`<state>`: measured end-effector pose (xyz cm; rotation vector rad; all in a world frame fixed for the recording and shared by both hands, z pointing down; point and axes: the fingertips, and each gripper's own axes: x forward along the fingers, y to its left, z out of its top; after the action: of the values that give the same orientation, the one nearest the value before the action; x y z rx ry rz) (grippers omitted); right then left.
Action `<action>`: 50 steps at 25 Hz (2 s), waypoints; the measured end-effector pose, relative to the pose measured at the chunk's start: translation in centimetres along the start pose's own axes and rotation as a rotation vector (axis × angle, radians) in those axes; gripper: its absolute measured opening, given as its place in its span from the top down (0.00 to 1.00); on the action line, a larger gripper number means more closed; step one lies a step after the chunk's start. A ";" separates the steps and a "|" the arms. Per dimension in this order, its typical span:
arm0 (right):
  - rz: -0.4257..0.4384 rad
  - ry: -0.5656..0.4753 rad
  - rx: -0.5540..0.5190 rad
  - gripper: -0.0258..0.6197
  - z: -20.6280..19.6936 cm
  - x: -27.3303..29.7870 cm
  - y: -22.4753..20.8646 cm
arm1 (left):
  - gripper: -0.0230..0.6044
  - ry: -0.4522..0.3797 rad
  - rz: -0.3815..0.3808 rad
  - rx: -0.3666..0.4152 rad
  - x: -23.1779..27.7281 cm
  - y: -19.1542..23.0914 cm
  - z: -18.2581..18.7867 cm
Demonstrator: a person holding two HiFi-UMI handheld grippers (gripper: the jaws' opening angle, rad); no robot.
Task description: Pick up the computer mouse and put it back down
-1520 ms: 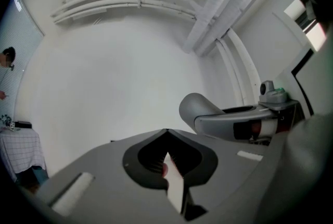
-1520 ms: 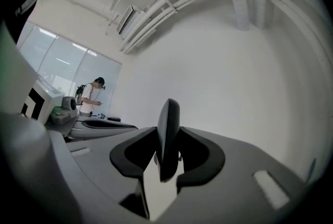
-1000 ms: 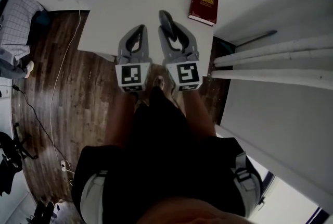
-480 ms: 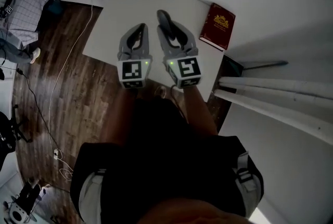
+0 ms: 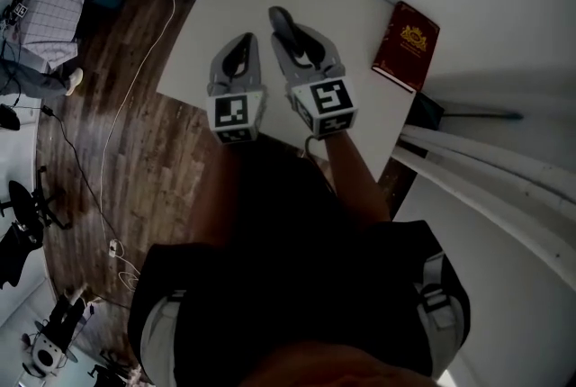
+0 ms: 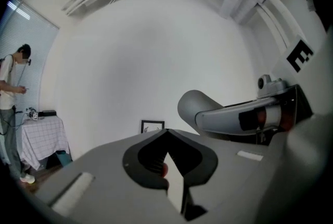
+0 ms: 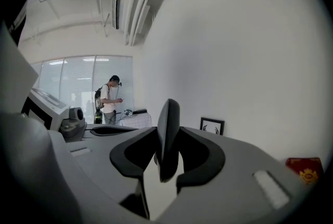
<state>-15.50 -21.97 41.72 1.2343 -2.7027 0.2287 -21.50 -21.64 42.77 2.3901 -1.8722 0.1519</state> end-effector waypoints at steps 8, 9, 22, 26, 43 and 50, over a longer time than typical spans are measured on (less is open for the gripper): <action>-0.007 0.073 0.079 0.74 -2.0 7.6 -2.8 | 0.96 0.061 -0.024 -0.073 7.2 4.8 -3.2; -0.007 0.087 0.089 0.74 -2.4 8.6 -3.1 | 0.96 0.073 -0.034 -0.068 8.0 5.3 -3.5; -0.032 0.315 0.248 0.74 -12.1 19.8 -7.7 | 0.96 0.257 -0.085 -0.086 16.3 10.0 -11.5; -0.062 0.387 0.269 0.74 -15.2 21.5 -9.0 | 0.96 0.315 -0.097 -0.096 17.9 10.7 -13.7; -0.113 0.502 0.349 0.74 -20.6 26.2 -12.5 | 0.96 0.458 -0.128 -0.133 22.6 11.2 -19.1; -0.106 0.516 0.413 0.74 -21.8 27.2 -12.6 | 0.96 0.479 -0.132 -0.155 23.1 11.4 -20.2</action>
<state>-21.68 -45.61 69.52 1.1965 -2.1968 0.9811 -27.43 -43.66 66.25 2.1234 -1.4506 0.4978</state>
